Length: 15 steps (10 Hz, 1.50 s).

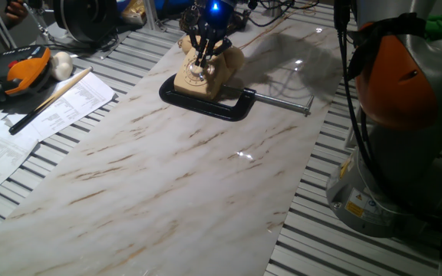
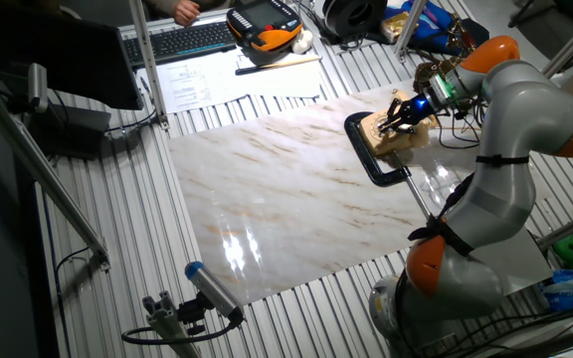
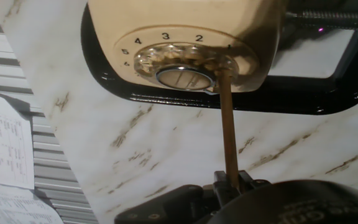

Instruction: Dial a number on an old rotary phone

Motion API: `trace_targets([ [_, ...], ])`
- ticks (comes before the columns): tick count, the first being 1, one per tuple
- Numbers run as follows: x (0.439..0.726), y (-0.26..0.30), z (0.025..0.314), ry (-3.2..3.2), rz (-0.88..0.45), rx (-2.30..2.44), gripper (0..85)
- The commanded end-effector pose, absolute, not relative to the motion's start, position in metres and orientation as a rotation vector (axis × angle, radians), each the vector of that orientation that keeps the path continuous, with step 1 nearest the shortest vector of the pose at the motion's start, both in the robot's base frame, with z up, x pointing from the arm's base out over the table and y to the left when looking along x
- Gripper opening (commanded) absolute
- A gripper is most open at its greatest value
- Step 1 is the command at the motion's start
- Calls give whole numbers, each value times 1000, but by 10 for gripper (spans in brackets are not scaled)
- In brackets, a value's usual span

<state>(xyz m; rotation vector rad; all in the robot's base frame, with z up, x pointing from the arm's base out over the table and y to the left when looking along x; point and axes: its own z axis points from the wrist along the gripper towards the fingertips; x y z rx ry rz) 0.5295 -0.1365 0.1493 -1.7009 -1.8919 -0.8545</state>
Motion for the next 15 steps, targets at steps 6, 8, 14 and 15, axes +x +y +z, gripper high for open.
trace_targets([
  [6,534,-129,145,-1868,-894,-1721,0],
  [8,534,-128,144,-1860,-908,-1724,0],
  [14,537,-123,143,-1836,-946,-1741,0],
  [15,538,-122,143,-1839,-953,-1743,0],
])
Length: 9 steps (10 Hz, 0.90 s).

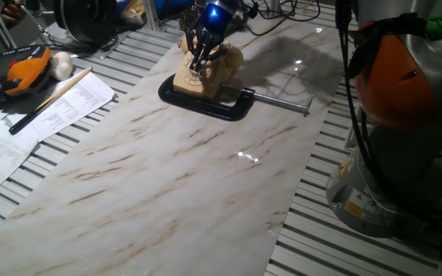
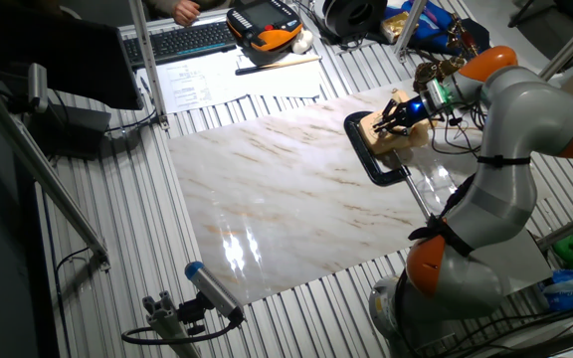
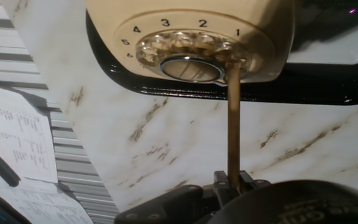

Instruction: Dial a number on an old rotary phone

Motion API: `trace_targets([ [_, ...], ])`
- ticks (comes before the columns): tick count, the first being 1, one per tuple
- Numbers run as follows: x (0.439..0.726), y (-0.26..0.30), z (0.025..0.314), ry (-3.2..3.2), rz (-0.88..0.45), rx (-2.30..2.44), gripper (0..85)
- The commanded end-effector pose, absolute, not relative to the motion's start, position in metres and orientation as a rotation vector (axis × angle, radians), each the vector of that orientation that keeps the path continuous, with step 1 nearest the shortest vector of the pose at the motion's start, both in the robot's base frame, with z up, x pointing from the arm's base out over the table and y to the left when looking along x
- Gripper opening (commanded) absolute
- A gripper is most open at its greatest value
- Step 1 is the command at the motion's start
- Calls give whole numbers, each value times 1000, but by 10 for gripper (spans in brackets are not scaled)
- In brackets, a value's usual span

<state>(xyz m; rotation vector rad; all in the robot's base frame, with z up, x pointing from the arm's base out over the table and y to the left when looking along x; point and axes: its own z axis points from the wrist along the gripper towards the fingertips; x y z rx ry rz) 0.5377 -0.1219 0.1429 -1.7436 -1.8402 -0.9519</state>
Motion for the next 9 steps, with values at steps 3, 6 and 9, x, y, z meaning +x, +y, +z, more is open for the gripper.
trace_targets([
  [3,538,-122,144,-1842,-952,-1743,0],
  [6,541,-119,154,-1841,-925,-1765,0],
  [9,542,-113,170,-1884,-863,-1792,0],
])
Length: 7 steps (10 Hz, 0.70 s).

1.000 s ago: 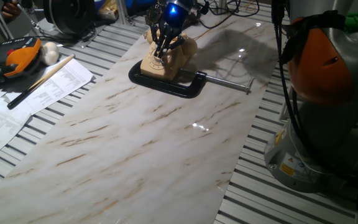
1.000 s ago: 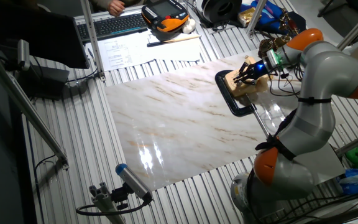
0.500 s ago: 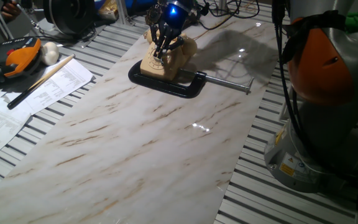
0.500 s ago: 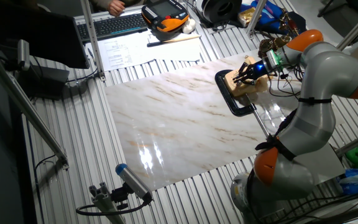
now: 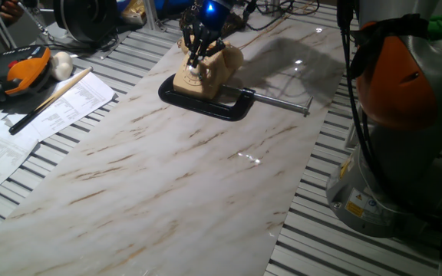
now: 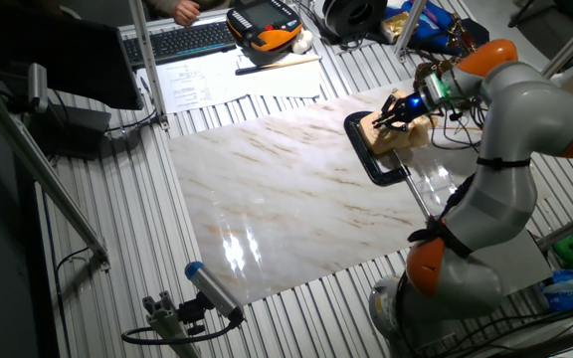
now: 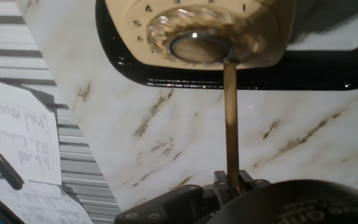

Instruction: Dial a number on an old rotary phone

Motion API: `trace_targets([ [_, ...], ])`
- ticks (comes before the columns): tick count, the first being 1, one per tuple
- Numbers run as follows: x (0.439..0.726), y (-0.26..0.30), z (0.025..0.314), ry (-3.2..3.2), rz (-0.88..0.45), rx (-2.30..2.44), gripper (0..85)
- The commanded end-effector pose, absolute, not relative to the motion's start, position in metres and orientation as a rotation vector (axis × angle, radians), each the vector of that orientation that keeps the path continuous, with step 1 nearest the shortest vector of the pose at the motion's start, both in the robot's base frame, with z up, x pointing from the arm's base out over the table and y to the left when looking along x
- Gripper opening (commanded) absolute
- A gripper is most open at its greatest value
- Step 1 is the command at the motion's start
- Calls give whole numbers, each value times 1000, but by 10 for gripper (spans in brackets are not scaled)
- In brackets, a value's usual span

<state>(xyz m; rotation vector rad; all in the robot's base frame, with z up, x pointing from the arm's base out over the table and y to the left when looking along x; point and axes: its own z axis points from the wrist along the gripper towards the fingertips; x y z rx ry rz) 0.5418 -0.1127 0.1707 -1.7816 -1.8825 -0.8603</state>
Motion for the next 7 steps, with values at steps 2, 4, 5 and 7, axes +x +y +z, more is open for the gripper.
trace_targets([
  [2,543,-105,187,-2122,-683,-1691,0],
  [4,541,-90,201,-2432,-470,-1470,0],
  [5,538,-85,204,-2540,-422,-1365,0],
  [7,534,-73,209,-2702,-361,-1174,0],
])
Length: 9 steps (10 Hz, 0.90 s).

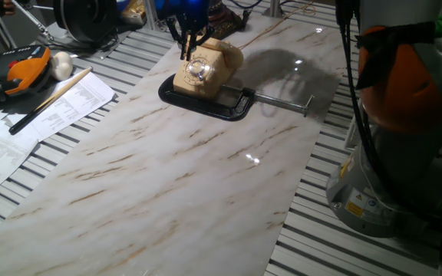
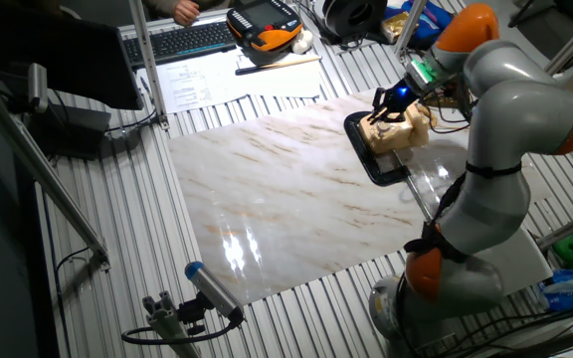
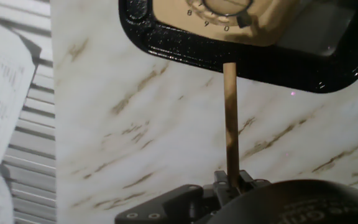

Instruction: Dial a number on an old rotary phone

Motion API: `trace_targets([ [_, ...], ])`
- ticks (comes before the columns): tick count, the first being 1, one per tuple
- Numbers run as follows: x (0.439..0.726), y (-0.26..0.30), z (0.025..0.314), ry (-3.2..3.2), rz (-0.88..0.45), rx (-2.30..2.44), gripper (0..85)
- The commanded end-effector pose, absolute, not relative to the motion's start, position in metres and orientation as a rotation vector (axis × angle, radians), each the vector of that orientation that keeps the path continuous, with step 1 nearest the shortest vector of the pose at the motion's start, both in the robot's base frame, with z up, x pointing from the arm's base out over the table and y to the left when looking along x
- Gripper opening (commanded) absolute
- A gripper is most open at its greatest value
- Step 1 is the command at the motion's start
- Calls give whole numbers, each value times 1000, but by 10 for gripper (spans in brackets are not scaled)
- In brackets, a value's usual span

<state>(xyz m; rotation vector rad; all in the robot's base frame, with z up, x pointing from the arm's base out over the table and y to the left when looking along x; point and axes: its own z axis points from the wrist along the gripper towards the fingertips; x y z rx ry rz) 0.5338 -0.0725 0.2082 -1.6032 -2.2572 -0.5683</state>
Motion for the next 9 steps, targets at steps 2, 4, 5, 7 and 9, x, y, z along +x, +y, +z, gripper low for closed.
trace_targets([
  [2,530,-64,205,-2852,-333,-997,0],
  [4,527,-56,206,-2945,-304,-862,0],
  [5,526,-53,208,-2983,-289,-801,0],
  [7,525,-51,209,-3028,-300,-707,0],
  [9,525,-49,209,-3061,-272,-642,0],
])
